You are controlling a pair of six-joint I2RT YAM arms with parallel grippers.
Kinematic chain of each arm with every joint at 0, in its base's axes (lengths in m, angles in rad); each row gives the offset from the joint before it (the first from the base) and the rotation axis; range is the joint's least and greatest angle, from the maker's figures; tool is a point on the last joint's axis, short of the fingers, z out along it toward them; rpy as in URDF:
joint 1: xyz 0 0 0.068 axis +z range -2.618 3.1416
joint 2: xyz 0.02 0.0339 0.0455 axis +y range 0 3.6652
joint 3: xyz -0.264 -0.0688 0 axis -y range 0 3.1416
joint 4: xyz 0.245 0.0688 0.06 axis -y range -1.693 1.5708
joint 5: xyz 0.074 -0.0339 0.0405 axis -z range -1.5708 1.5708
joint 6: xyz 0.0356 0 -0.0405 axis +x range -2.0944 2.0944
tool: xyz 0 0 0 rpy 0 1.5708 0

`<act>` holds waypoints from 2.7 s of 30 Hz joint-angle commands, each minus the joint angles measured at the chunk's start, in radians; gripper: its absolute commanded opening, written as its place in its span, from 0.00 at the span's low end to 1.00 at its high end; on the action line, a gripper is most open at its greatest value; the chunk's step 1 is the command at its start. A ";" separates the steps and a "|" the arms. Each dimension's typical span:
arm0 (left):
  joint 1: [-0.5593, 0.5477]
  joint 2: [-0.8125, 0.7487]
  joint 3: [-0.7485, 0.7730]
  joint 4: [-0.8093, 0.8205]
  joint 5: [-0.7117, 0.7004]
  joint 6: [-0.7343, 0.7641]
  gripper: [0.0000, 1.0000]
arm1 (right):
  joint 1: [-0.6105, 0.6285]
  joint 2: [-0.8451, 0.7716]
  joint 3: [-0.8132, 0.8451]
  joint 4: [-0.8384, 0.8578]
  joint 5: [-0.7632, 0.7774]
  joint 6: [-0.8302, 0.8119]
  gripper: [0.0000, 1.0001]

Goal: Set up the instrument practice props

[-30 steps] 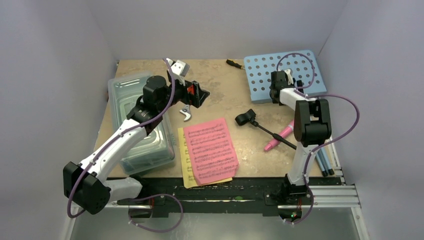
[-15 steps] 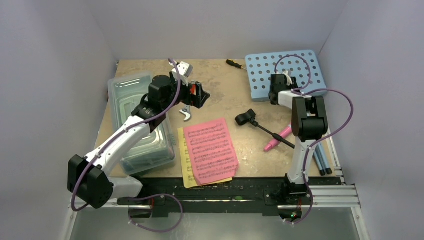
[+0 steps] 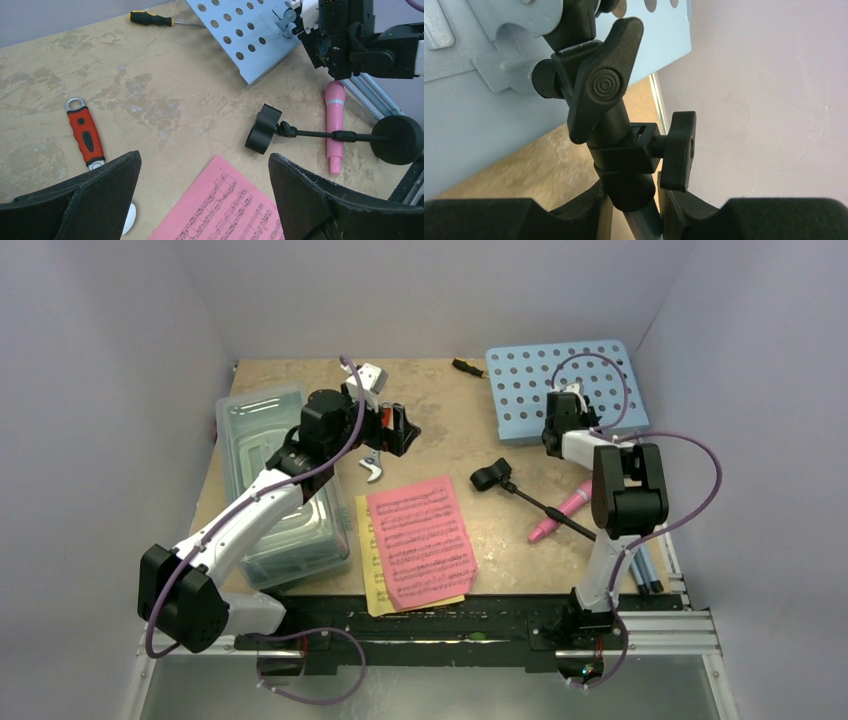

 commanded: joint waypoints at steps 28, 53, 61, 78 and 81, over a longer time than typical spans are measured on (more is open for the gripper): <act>-0.004 0.033 0.055 -0.025 -0.014 0.003 0.99 | 0.010 -0.535 -0.449 1.143 -0.407 0.158 0.00; -0.005 0.092 0.078 -0.054 0.007 -0.005 0.98 | 0.009 -0.581 -0.385 0.790 -0.533 0.329 0.21; -0.006 0.122 0.084 -0.053 0.048 -0.038 0.97 | 0.007 -0.536 -0.140 -0.014 -0.518 0.481 0.90; -0.006 0.135 0.089 -0.051 0.079 -0.068 0.97 | -0.048 -0.211 0.139 -0.550 -0.486 0.568 0.98; -0.006 0.143 0.090 -0.047 0.098 -0.081 0.97 | -0.051 -0.235 0.094 -0.533 -0.510 0.547 0.98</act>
